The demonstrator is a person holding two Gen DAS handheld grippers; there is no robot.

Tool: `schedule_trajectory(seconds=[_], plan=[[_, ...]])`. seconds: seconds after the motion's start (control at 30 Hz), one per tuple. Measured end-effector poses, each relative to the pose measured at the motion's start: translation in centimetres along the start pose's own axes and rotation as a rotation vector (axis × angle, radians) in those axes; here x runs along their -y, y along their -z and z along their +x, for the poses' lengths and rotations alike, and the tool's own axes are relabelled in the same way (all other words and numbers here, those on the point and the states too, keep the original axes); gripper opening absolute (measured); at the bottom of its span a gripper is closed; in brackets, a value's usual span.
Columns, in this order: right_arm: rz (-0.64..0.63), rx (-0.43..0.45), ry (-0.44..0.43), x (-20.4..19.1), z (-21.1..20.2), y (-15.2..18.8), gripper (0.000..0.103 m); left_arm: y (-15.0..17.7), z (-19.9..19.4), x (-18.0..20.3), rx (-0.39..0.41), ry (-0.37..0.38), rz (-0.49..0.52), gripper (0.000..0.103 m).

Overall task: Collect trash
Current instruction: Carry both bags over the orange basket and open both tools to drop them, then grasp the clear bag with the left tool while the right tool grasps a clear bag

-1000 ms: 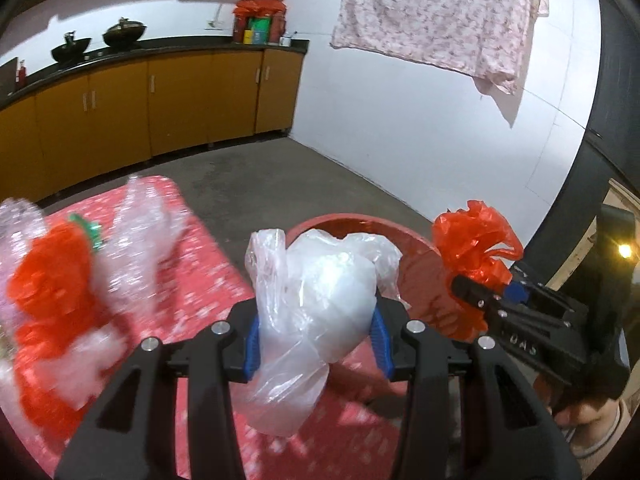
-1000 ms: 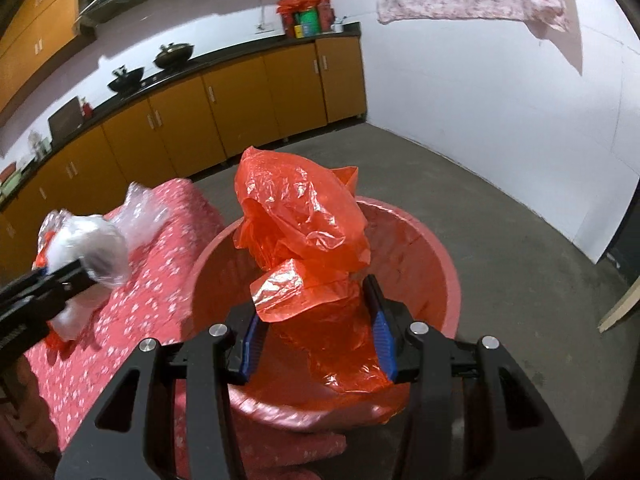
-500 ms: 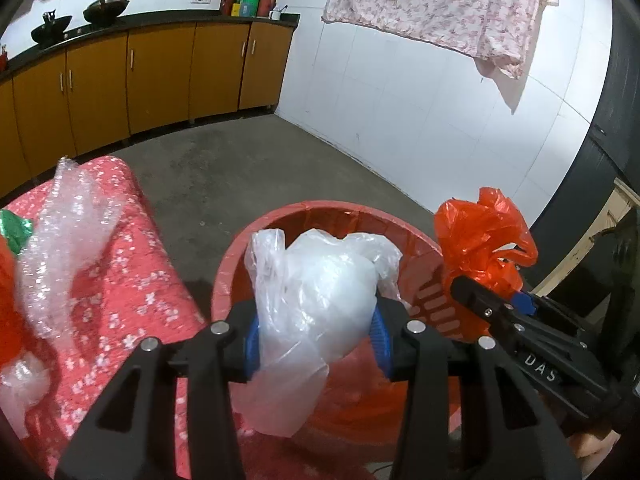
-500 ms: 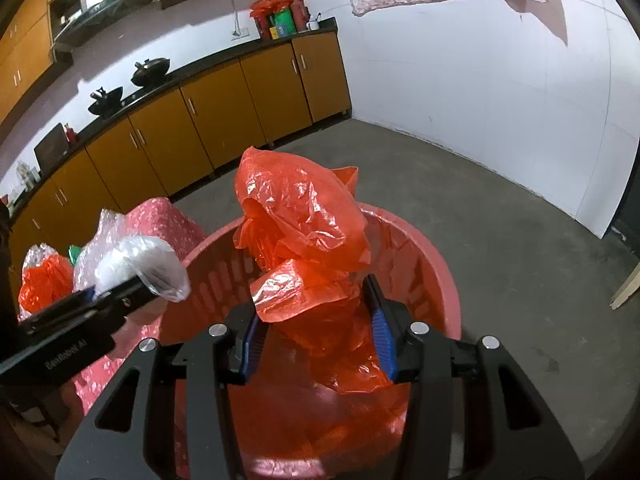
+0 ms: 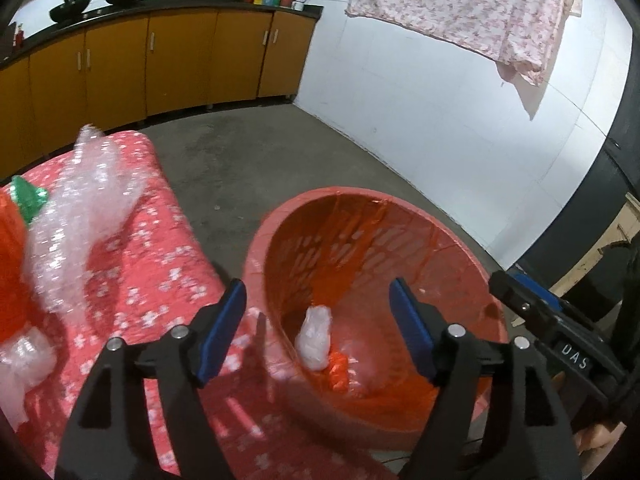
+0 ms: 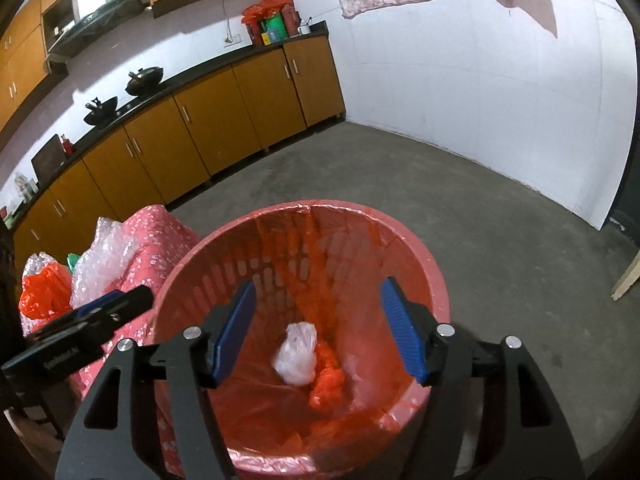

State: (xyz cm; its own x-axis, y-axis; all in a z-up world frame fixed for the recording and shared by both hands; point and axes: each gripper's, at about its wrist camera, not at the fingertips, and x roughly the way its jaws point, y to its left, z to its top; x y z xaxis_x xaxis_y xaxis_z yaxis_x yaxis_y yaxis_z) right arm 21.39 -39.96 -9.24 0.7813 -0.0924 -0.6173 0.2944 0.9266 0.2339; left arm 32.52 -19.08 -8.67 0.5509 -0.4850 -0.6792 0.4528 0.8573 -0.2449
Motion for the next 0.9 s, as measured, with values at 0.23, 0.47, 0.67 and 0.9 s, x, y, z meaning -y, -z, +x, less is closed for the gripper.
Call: schedule_trajectory(seconds=[0.23, 0.47, 0.67, 0.9], plan=[[-0.036, -0.009, -0.014, -1.6, -0.7, 0.0, 0.071, 1.9, -5.0, -1.5, 0.059, -0.116, 0.034, 0.085], [-0.135, -0.003, -0.073, -6.5, -1.6, 0.6, 0.071, 5.1, -12.1, -4.3, 0.120, -0.268, 0.037, 0.086], [-0.213, -0.012, -0.170, -12.0, -2.1, 1.7, 0.071, 7.6, -18.4, -8.9, 0.179, -0.416, -0.066, 0.086], [-0.292, -0.037, -0.268, -18.3, -1.7, 3.5, 0.071, 9.4, -23.5, -16.9, 0.216, -0.591, -0.276, 0.085]])
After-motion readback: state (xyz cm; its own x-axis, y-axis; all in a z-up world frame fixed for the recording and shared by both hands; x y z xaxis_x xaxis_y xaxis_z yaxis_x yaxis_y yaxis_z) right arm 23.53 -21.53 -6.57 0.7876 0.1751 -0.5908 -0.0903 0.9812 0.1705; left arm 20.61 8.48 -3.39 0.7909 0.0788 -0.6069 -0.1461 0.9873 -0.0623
